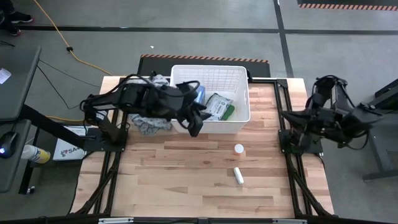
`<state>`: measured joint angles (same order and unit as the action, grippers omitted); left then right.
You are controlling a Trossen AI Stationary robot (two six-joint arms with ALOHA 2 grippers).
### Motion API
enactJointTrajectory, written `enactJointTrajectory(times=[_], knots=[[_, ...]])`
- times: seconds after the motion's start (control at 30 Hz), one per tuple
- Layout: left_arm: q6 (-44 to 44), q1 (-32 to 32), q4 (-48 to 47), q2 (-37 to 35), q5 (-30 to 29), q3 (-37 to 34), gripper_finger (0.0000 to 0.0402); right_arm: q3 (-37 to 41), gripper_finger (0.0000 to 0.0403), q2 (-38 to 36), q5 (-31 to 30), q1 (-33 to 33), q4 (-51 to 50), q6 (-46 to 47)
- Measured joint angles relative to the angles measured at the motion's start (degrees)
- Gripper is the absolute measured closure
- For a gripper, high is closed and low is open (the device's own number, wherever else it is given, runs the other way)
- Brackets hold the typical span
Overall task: Pick & place medical supplies in basket/bin
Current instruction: Put the orange pill bottle into the white bin
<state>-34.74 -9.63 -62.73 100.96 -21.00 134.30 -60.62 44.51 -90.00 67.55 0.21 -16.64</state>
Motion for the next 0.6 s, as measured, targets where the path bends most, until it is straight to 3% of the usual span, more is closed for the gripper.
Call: enactJointTrajectory(times=[0.37, 0.6], knots=[[1.56, -6.60, -2.35, -1.19, -5.08, 0.02, 0.0190, 0.00, 0.0403, 0.16, 0.02, 14.39, -0.56, 10.45], [1.55, -10.18, -2.39, -1.08, -5.67, 0.02, 0.0190, 0.00, 0.0403, 2.37, 0.00, 18.14, -4.46, 21.16]])
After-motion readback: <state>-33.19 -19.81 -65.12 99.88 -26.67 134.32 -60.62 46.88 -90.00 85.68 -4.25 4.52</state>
